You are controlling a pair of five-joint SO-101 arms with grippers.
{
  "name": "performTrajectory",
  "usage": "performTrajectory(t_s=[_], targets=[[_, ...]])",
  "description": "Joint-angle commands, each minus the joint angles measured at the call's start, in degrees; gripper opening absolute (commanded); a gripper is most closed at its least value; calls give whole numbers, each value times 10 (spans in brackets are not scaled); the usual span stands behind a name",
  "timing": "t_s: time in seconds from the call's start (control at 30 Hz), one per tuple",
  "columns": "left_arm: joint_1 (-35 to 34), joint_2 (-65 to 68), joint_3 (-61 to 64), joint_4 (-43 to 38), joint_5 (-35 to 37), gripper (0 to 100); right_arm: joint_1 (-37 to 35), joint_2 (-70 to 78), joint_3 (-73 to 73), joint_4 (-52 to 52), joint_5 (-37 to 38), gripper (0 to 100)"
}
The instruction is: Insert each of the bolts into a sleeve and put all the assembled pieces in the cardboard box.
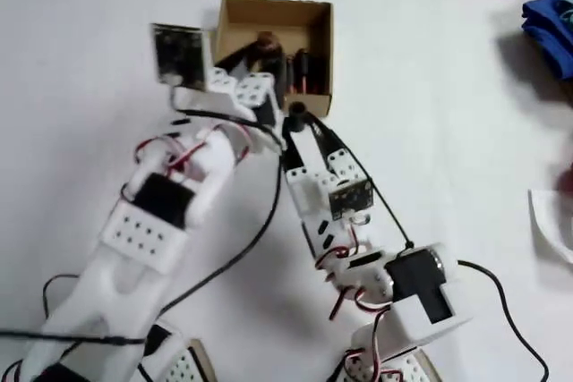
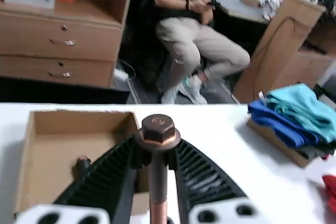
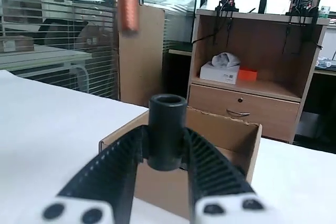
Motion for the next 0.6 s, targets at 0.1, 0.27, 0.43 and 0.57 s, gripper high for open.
performTrajectory(t_s=[0.1, 0.27, 0.43, 0.57], targets=[[31, 18, -32, -10, 4, 24, 11, 2, -18, -13, 4, 20], [29, 18, -32, -11, 2, 24, 9, 3, -18, -13, 4, 20], [30, 18, -29, -28, -69, 24, 10, 3, -18, -12, 4, 20], [29, 18, 16, -102, -114, 24, 10, 3, -18, -12, 4, 20]])
